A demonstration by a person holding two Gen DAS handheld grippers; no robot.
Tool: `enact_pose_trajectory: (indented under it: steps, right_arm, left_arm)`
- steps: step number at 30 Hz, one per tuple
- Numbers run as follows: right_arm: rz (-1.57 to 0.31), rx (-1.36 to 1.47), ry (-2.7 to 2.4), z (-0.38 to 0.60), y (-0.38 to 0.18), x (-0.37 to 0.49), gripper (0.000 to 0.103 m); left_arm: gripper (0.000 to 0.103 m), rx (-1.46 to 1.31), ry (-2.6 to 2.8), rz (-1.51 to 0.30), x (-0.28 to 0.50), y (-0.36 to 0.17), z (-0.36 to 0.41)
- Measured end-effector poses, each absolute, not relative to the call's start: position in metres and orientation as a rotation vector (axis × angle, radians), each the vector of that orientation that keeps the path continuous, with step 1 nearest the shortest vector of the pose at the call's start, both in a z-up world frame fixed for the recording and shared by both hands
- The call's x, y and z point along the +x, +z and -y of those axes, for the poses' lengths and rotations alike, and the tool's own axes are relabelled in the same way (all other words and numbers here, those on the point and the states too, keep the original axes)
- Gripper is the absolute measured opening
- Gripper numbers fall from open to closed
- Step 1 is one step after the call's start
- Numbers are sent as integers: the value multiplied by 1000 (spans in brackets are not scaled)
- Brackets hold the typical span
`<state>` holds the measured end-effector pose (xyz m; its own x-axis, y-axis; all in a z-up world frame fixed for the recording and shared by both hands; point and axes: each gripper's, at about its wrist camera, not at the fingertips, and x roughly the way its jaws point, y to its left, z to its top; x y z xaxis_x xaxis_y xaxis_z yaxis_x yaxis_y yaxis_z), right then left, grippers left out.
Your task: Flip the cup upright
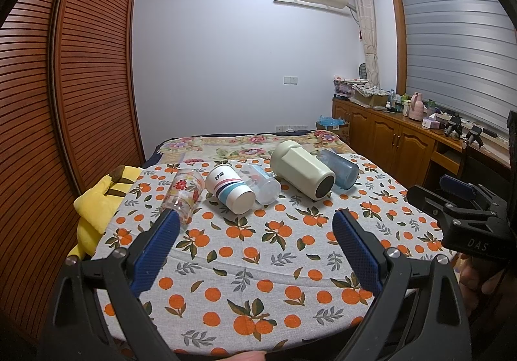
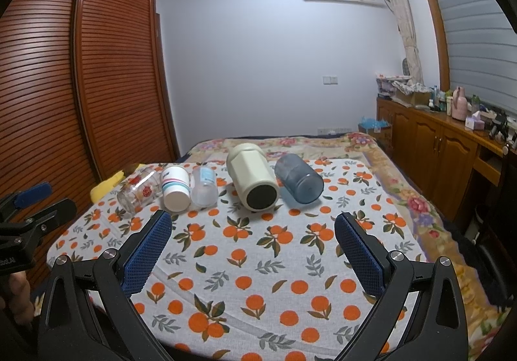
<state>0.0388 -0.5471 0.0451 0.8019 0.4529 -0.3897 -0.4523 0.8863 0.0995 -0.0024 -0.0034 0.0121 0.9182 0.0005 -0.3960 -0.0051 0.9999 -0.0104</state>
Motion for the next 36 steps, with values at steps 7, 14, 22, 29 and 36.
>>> enact_pose_trajectory:
  steps: [7, 14, 22, 29, 36]
  right_arm:
    - [-420, 3, 484, 547, 44, 39, 102]
    - [-419, 3, 484, 548, 45, 39, 102]
    - [-424, 3, 483, 549, 44, 38, 102]
    - [-459, 13, 486, 548, 37, 53, 102]
    - [-501, -13, 496, 539, 26, 83, 102]
  left_arm:
    - [96, -12, 1, -407, -7, 15, 8]
    - [96, -13, 0, -407, -7, 14, 8]
    - [96, -17, -4, -428, -7, 15, 11]
    - [96, -16, -27, -487, 12, -4, 6]
    - [96, 12, -44, -537, 48, -20, 3]
